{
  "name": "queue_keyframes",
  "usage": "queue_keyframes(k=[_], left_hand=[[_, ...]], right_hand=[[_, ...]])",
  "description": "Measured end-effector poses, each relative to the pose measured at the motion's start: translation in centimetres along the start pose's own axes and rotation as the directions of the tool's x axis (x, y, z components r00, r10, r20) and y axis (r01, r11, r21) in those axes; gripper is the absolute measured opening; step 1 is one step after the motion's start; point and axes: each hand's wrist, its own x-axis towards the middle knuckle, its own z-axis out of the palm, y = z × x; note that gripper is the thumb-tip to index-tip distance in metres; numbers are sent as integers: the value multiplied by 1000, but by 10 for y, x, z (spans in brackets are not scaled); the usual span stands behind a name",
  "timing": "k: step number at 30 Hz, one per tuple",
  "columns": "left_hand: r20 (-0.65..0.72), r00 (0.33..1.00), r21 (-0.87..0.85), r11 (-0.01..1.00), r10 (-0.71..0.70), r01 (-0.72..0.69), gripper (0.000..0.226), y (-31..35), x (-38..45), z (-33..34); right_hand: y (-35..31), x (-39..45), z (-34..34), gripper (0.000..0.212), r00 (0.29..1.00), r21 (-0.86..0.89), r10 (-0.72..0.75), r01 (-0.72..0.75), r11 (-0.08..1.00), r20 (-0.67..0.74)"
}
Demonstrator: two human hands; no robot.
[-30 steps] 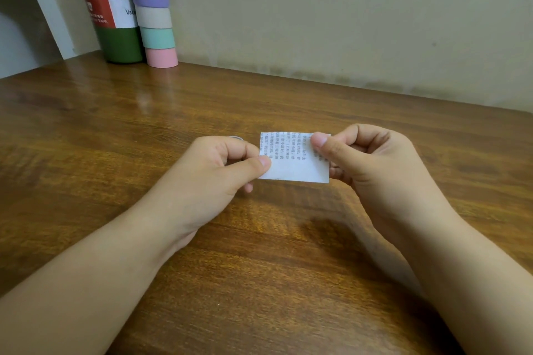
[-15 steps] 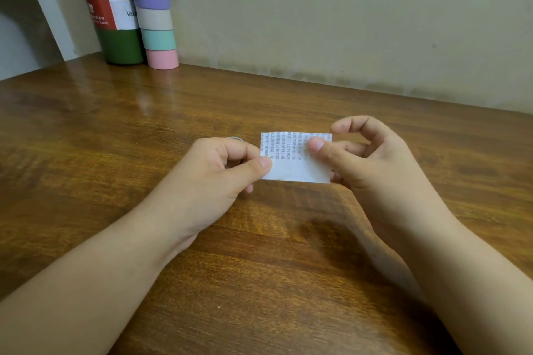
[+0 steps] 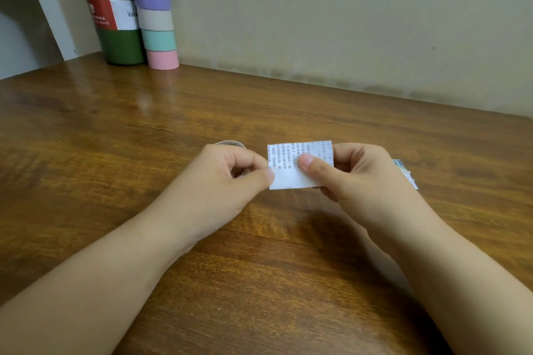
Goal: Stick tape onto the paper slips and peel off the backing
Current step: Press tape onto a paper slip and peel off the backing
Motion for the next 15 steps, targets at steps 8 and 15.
queue_keyframes(k=[8, 15], left_hand=[[89, 996, 478, 878, -9, -35, 18, -5, -1, 4], [142, 990, 627, 774, -5, -86, 16, -4, -1, 7]], right_hand=[[6, 1, 0, 25, 985, -615, 119, -20, 788, 121], [15, 3, 0, 31, 997, -737, 29, 32, 675, 70]])
